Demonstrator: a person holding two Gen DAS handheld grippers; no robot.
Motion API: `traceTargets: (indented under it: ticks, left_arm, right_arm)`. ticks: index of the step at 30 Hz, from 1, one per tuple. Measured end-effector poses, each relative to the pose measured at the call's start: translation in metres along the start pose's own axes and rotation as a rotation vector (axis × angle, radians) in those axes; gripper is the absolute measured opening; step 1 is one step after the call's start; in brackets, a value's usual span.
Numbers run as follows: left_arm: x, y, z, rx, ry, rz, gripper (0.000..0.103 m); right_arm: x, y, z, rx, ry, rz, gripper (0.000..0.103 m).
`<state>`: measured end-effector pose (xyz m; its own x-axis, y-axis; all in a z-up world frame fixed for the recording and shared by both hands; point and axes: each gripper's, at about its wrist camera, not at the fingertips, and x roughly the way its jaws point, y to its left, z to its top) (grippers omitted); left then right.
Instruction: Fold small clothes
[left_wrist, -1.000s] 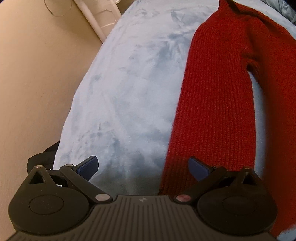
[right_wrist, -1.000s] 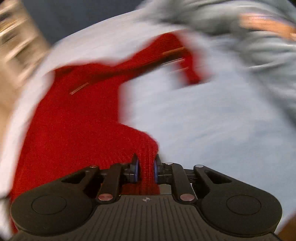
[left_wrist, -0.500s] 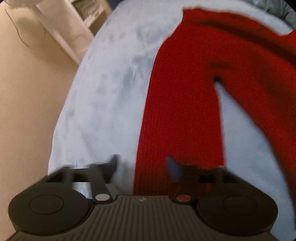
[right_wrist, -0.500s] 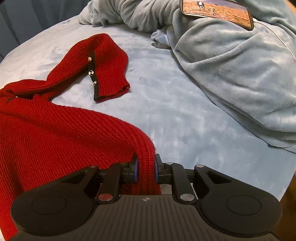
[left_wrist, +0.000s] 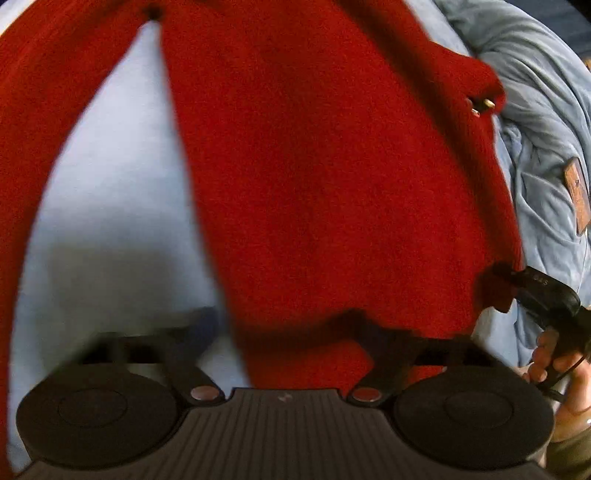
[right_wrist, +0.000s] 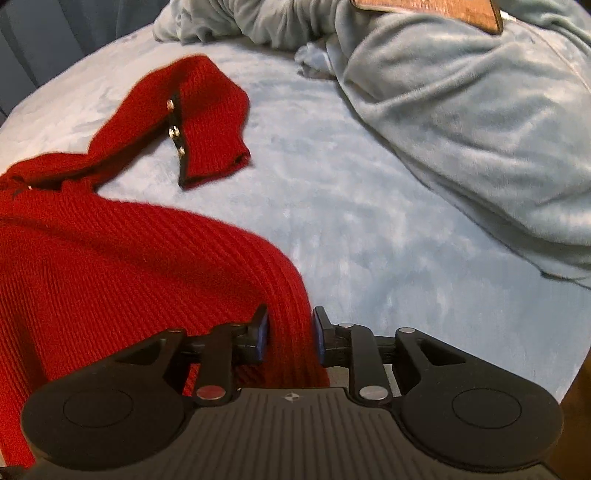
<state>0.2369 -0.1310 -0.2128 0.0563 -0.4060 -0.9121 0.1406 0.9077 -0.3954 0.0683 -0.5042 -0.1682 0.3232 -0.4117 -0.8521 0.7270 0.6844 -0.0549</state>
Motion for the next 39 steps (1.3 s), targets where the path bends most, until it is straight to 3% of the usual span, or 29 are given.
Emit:
traceTargets:
  ticks: [1,6,9,11,13,15,17,18,20,21,23,27,28,29,30,32,33,36,37,39]
  left_arm:
    - [0.001,-0.009,-0.001,0.042,-0.015,0.018,0.019]
    - [-0.042,-0.008,-0.011,0.103,-0.098,0.13,0.014]
    - [-0.102,0.02,-0.019,0.169,-0.222,0.205,0.013]
    - [-0.137,0.043,-0.027,0.171,-0.253,0.229,0.013]
    - [-0.161,0.059,-0.042,0.209,-0.275,0.253,0.014]
    - [-0.162,0.071,-0.056,0.219,-0.274,0.237,0.027]
    - [-0.158,0.087,-0.066,0.195,-0.285,0.272,0.077]
    - [-0.158,0.096,-0.071,0.183,-0.314,0.308,0.086]
    - [-0.158,0.12,-0.081,0.132,-0.332,0.382,0.091]
    - [-0.157,0.135,-0.086,0.099,-0.319,0.389,0.091]
    - [-0.148,0.156,-0.092,0.031,-0.272,0.41,0.091]
    - [-0.124,0.204,-0.102,-0.079,-0.122,0.337,0.092]
    - [-0.122,0.206,-0.103,-0.098,-0.127,0.319,0.097]
    - [-0.123,0.201,-0.102,-0.092,-0.142,0.316,0.092]
    - [-0.123,0.193,-0.101,-0.062,-0.153,0.323,0.077]
    - [-0.131,0.172,-0.101,0.03,-0.189,0.41,0.03]
    - [-0.137,0.167,-0.098,0.041,-0.195,0.441,0.015]
    - [-0.166,0.17,-0.077,-0.013,-0.191,0.375,0.008]
    - [-0.183,0.173,-0.068,-0.005,-0.235,0.383,0.008]
    - [-0.228,0.178,-0.046,0.016,-0.354,0.471,0.008]
  right_arm:
    - [0.0,0.0,-0.002,-0.009,0.008,0.008,0.023]
    - [-0.032,0.015,-0.007,-0.084,-0.004,0.037,0.018]
    - [-0.084,0.018,-0.013,-0.059,-0.004,0.163,0.018]
    - [-0.121,0.012,-0.026,-0.04,0.001,0.26,0.018]
    - [-0.141,0.009,-0.044,-0.032,0.024,0.286,0.018]
    - [-0.138,0.008,-0.07,-0.027,0.083,0.281,0.019]
    - [-0.118,0.012,-0.097,-0.054,0.128,0.216,0.026]
    - [-0.109,0.016,-0.106,-0.074,0.148,0.161,0.028]
    - [-0.102,0.02,-0.118,-0.096,0.161,0.087,0.035]
    - [-0.104,0.021,-0.12,-0.085,0.152,0.096,0.045]
    - [-0.111,0.023,-0.12,-0.06,0.128,0.126,0.052]
    - [-0.12,0.042,-0.122,-0.107,0.115,0.139,0.052]
    - [-0.121,0.048,-0.124,-0.122,0.114,0.143,0.052]
    - [-0.122,0.055,-0.126,-0.136,0.117,0.143,0.052]
    - [-0.123,0.061,-0.129,-0.145,0.119,0.144,0.052]
    - [-0.125,0.072,-0.134,-0.162,0.125,0.147,0.052]
    - [-0.126,0.076,-0.136,-0.171,0.13,0.148,0.052]
    - [-0.129,0.085,-0.141,-0.198,0.136,0.144,0.052]
    - [-0.13,0.086,-0.141,-0.206,0.135,0.136,0.052]
    - [-0.133,0.088,-0.139,-0.223,0.125,0.121,0.052]
